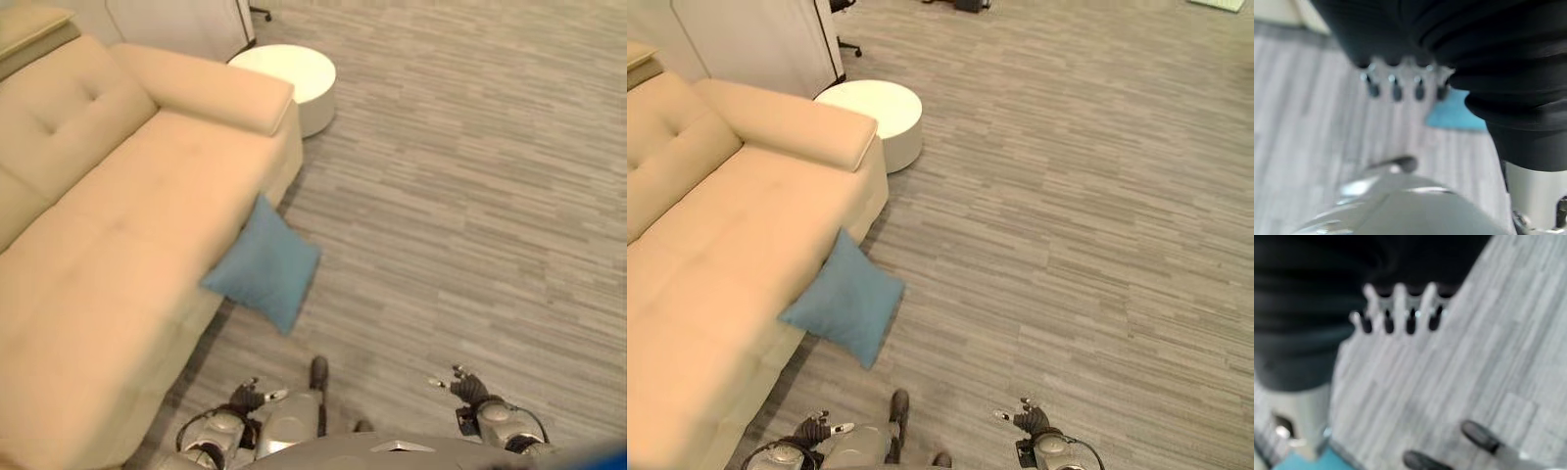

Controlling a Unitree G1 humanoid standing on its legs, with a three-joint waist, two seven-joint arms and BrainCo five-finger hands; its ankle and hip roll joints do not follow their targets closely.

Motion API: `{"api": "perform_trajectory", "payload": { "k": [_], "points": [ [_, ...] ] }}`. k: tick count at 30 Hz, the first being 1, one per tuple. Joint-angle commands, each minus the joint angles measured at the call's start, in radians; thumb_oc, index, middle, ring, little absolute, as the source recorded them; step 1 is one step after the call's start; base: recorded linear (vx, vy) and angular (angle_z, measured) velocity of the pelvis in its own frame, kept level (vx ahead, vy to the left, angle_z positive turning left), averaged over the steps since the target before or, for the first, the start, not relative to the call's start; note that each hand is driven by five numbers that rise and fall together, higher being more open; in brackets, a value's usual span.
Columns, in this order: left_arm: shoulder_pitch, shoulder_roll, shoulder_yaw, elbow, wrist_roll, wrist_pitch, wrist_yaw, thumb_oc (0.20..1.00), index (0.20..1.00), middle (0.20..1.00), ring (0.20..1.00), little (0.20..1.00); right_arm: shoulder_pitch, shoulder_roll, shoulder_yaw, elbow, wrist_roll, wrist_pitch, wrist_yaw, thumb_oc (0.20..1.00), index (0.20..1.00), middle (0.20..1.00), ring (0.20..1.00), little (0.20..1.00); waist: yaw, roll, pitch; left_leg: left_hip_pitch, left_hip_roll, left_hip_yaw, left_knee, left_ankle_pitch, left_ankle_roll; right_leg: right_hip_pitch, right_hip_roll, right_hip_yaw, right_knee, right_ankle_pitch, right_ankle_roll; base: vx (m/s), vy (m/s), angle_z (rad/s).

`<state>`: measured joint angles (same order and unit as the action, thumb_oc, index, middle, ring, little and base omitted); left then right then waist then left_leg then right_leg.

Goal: Pick up all the scattered cushions and arrange them neatly on the sofa.

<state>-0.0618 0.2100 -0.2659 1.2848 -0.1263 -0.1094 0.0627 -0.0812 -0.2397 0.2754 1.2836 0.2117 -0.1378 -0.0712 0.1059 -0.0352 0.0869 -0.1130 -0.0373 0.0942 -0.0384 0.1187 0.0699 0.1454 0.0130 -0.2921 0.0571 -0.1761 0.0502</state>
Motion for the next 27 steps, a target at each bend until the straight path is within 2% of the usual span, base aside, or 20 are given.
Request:
{"api": "perform_trajectory", "payload": {
  "k": [1, 4, 5, 7, 9, 10, 11, 12, 14, 16, 19, 20, 23, 24, 25, 27],
  "points": [
    [-0.035, -0.016, -0.019, 0.013, 0.031, -0.013, -0.019, 1.0, 1.0, 1.0, 1.0, 1.0, -0.03, -0.005, -0.023, -0.076, -0.005, -0.029, 0.009, 1.0, 1.0, 1.0, 1.0, 1.0, 0.029, 0.004, -0.001, 0.038, -0.046, -0.047, 0.037, -0.071, -0.043, -0.114, -0.111, 0.061, 0.308, 0.19, 0.096, 0.21, 0.112, 0.02],
    [-0.045, -0.015, -0.032, 0.012, 0.045, -0.012, -0.025, 1.0, 1.0, 1.0, 1.0, 1.0, -0.032, -0.002, -0.022, -0.076, -0.006, -0.029, 0.013, 1.0, 1.0, 1.0, 1.0, 1.0, 0.008, 0.016, 0.006, 0.081, -0.043, -0.074, 0.021, -0.084, -0.036, -0.158, -0.114, 0.081, 0.372, 0.208, 0.091, 0.21, 0.043, 0.17],
    [-0.051, -0.015, -0.038, 0.015, 0.043, -0.016, -0.025, 1.0, 1.0, 1.0, 1.0, 1.0, -0.035, -0.003, -0.018, -0.075, -0.002, -0.03, 0.017, 1.0, 1.0, 1.0, 1.0, 1.0, -0.009, 0.024, 0.009, 0.105, -0.04, -0.11, 0.004, -0.085, -0.038, -0.213, -0.083, 0.124, 0.338, 0.191, 0.074, 0.28, -0.017, 0.68],
    [-0.059, -0.01, -0.034, 0.015, 0.035, -0.016, -0.022, 1.0, 1.0, 1.0, 1.0, 1.0, -0.04, -0.003, -0.013, -0.081, -0.001, -0.034, 0.015, 1.0, 1.0, 1.0, 1.0, 1.0, -0.013, 0.03, 0.016, 0.123, -0.034, -0.135, -0.008, -0.09, -0.043, -0.249, -0.08, 0.132, 0.262, 0.177, 0.062, 0.23, -0.068, 0.66],
    [-0.064, -0.01, -0.039, 0.018, 0.038, -0.018, -0.017, 1.0, 1.0, 1.0, 1.0, 1.0, -0.047, -0.004, -0.011, -0.088, 0.006, -0.034, 0.016, 1.0, 1.0, 1.0, 1.0, 1.0, -0.031, 0.028, 0.026, 0.143, -0.04, -0.161, -0.001, -0.108, -0.047, -0.283, -0.072, 0.178, 0.161, 0.202, 0.065, 0.22, -0.088, 0.49],
    [-0.068, -0.01, -0.041, 0.023, 0.04, -0.019, -0.016, 1.0, 1.0, 1.0, 1.0, 1.0, -0.05, -0.004, -0.01, -0.089, 0.012, -0.034, 0.017, 1.0, 1.0, 1.0, 1.0, 1.0, -0.044, 0.021, 0.027, 0.149, -0.046, -0.177, 0.004, -0.119, -0.05, -0.306, -0.067, 0.225, 0.096, 0.227, 0.072, 0.17, -0.064, 0.35],
    [-0.068, -0.01, -0.041, 0.023, 0.04, -0.019, -0.016, 1.0, 1.0, 1.0, 1.0, 1.0, -0.05, -0.004, -0.01, -0.089, 0.012, -0.034, 0.017, 1.0, 1.0, 1.0, 1.0, 1.0, -0.044, 0.024, 0.031, 0.155, -0.044, -0.178, 0.004, -0.122, -0.05, -0.299, -0.065, 0.224, 0.092, 0.227, 0.072, 0.26, -0.102, 0.38],
    [-0.073, -0.01, -0.039, 0.03, 0.04, -0.022, -0.013, 1.0, 1.0, 1.0, 1.0, 1.0, -0.053, -0.005, -0.013, -0.085, 0.012, -0.032, 0.017, 1.0, 1.0, 1.0, 1.0, 1.0, -0.06, 0.018, 0.036, 0.175, -0.05, -0.207, 0.024, -0.151, -0.058, -0.321, -0.061, 0.262, 0.043, 0.259, 0.081, 0.24, -0.095, 0.46],
    [-0.07, -0.009, -0.038, 0.035, 0.04, -0.022, -0.016, 1.0, 1.0, 1.0, 1.0, 1.0, -0.052, -0.007, -0.009, -0.082, 0.0, -0.029, 0.014, 1.0, 1.0, 1.0, 1.0, 1.0, -0.067, 0.01, 0.031, 0.182, -0.055, -0.224, 0.049, -0.175, -0.063, -0.308, -0.063, 0.272, 0.038, 0.267, 0.083, 0.24, -0.13, 0.46],
    [-0.058, -0.011, -0.034, 0.044, 0.047, -0.021, -0.016, 1.0, 1.0, 1.0, 1.0, 1.0, -0.043, -0.009, -0.006, -0.075, -0.013, -0.026, 0.017, 1.0, 1.0, 1.0, 1.0, 1.0, -0.056, 0.002, 0.01, 0.184, -0.051, -0.239, 0.079, -0.199, -0.076, -0.274, -0.065, 0.258, 0.021, 0.254, 0.072, 0.24, -0.191, 0.81],
    [-0.061, -0.011, -0.032, 0.045, 0.044, -0.018, -0.013, 1.0, 1.0, 1.0, 1.0, 1.0, -0.039, -0.011, -0.008, -0.073, -0.006, -0.029, 0.017, 1.0, 1.0, 1.0, 1.0, 1.0, -0.052, -0.003, 0.003, 0.177, -0.039, -0.254, 0.102, -0.202, -0.092, -0.253, -0.06, 0.241, 0.026, 0.233, 0.06, 0.16, -0.194, 0.36],
    [-0.07, -0.011, -0.039, 0.041, 0.04, -0.015, -0.013, 1.0, 1.0, 1.0, 1.0, 1.0, -0.032, -0.02, -0.012, -0.073, 0.011, -0.029, 0.015, 1.0, 1.0, 1.0, 1.0, 1.0, -0.051, -0.012, -0.001, 0.149, -0.014, -0.242, 0.167, -0.199, -0.119, -0.218, -0.061, 0.189, 0.027, 0.199, 0.04, 0.11, -0.179, 0.4],
    [-0.075, -0.011, -0.041, 0.038, 0.032, -0.015, -0.01, 1.0, 1.0, 1.0, 1.0, 1.0, -0.028, -0.021, -0.012, -0.078, 0.019, -0.032, 0.015, 1.0, 1.0, 1.0, 1.0, 1.0, -0.05, -0.021, 0.003, 0.127, -0.008, -0.227, 0.204, -0.193, -0.129, -0.205, -0.061, 0.172, 0.021, 0.195, 0.032, 0.06, -0.164, 0.82],
    [-0.08, -0.011, -0.047, 0.034, 0.024, -0.014, -0.01, 1.0, 1.0, 1.0, 1.0, 1.0, -0.023, -0.025, -0.008, -0.081, 0.02, -0.034, 0.012, 1.0, 1.0, 1.0, 1.0, 1.0, -0.047, -0.032, 0.015, 0.09, 0.009, -0.169, 0.253, -0.193, -0.133, -0.177, -0.067, 0.129, 0.008, 0.187, 0.026, 0.03, -0.135, 0.63],
    [-0.082, -0.011, -0.05, 0.032, 0.026, -0.014, -0.011, 1.0, 1.0, 1.0, 1.0, 1.0, -0.02, -0.026, -0.006, -0.08, 0.017, -0.033, 0.011, 1.0, 1.0, 1.0, 1.0, 1.0, -0.047, -0.038, 0.015, 0.079, 0.015, -0.149, 0.248, -0.191, -0.133, -0.171, -0.071, 0.113, 0.002, 0.183, 0.027, 0.03, -0.156, 0.53],
    [-0.086, -0.011, -0.065, 0.024, 0.038, -0.012, -0.015, 1.0, 1.0, 1.0, 1.0, 1.0, -0.015, -0.028, 0.002, -0.089, 0.0, -0.032, 0.007, 1.0, 1.0, 1.0, 1.0, 1.0, -0.056, -0.044, 0.016, 0.048, 0.041, -0.032, 0.213, -0.181, -0.125, -0.154, -0.082, 0.055, -0.019, 0.178, 0.03, 0.0, -0.071, 0.98]
  ]
}}
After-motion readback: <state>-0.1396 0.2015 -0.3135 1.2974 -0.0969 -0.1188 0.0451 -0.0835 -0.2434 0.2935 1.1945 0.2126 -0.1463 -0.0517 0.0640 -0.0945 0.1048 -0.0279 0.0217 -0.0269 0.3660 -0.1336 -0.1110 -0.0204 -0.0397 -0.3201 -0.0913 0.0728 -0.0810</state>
